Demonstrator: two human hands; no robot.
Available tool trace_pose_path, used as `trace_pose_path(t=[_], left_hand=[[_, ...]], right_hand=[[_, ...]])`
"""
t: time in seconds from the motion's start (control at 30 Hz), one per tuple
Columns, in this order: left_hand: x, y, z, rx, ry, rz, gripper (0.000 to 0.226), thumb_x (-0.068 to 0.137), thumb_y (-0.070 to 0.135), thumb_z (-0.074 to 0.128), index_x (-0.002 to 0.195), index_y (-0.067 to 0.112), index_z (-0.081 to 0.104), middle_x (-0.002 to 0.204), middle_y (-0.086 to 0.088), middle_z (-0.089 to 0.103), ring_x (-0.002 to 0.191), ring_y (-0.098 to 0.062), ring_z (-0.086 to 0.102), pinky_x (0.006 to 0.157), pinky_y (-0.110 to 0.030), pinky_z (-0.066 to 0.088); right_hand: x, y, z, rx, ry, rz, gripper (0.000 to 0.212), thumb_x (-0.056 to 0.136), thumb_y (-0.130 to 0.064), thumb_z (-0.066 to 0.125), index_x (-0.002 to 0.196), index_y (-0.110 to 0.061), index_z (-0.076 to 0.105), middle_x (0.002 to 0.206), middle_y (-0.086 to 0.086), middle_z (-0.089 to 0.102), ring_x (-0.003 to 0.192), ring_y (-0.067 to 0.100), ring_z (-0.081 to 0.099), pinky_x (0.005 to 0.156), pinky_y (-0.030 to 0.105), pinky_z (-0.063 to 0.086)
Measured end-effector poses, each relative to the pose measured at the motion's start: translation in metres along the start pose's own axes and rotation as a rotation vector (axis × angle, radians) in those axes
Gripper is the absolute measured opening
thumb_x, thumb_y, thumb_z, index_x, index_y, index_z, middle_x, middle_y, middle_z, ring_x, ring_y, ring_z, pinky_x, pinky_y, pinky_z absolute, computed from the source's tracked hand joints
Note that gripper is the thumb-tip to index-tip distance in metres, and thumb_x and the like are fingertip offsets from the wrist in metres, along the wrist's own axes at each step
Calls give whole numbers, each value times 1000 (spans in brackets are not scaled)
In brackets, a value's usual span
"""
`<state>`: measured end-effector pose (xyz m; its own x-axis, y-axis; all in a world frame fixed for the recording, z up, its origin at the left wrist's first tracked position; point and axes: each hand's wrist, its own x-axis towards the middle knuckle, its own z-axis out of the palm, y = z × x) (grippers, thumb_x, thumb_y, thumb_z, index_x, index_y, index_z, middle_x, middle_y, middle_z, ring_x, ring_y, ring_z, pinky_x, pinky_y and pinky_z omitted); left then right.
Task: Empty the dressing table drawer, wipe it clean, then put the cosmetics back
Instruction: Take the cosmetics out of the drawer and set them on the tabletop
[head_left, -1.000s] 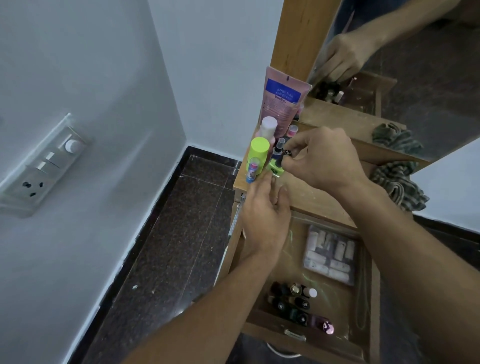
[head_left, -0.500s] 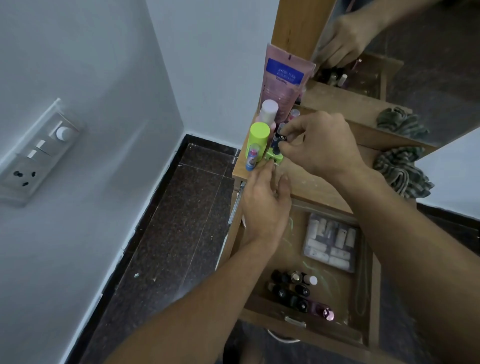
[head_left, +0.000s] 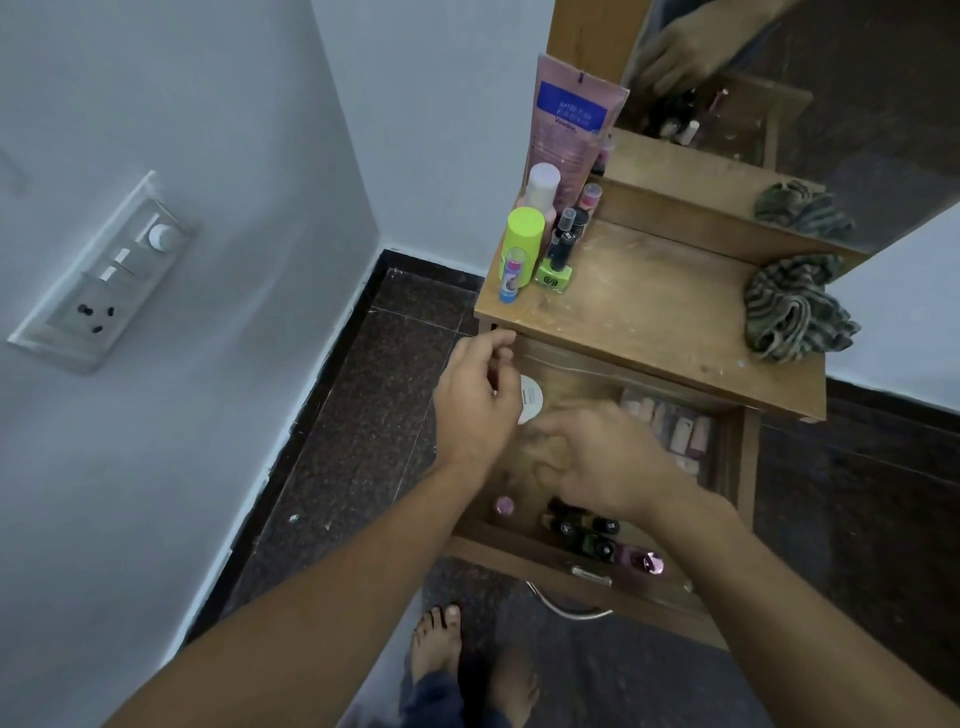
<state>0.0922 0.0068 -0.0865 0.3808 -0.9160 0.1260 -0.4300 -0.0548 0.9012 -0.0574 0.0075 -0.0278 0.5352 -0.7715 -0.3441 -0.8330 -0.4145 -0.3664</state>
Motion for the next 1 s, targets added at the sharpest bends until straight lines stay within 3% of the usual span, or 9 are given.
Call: trace_pose_path(t=[0.1,0.2,0.53,0.7,0.83,1.0], left_hand=[[-6,-5,-5,29,-27,-35,25,96,15,59,117,22,70,103,10,63,83,-4,62,76,-38,57],[-12,-7,-9,39,-37,-58,24,96,16,59,116,24,70,103,11,64,87,-4,62,80,-38,56],[-25,-6,-12,29,-27,-78,23,97,16,59,115,24,70,105,13,64,88,-3,62,82,-34,56],[-26,-9,-11,38,-22,-88,22,98,18,59,115,25,70,104,12,64,85,-1,61,81,-33,55],[-26,-3,-10,4,-7,-72,21,99,18,58,114,23,70,104,11,64,82,-4,62,77,-35,56],[-18,14,-2,-57,50,-55,19,98,18,59,112,21,71,103,9,65,82,-6,63,73,-33,56]], right_hand=[[-2,-5,20,-19,-91,-70,37,78,-45,62,114,-37,65,111,-14,64,109,16,62,84,38,56],[-4,-9,35,-63,-87,-133,31,83,-44,65,114,-40,65,116,-17,63,113,12,60,80,31,53],[4,-6,64,-116,-57,-175,13,82,-39,55,91,-33,62,99,-11,61,99,19,62,70,41,55],[0,-9,56,-87,-41,-184,13,85,-39,58,90,-30,66,97,-11,63,100,17,62,75,40,55],[-1,-7,17,-39,91,-102,21,82,-46,59,94,-31,68,99,-12,65,98,18,64,77,41,56],[17,-1,-50,141,459,61,12,80,-40,76,84,-29,75,85,-13,71,74,6,64,69,33,56]])
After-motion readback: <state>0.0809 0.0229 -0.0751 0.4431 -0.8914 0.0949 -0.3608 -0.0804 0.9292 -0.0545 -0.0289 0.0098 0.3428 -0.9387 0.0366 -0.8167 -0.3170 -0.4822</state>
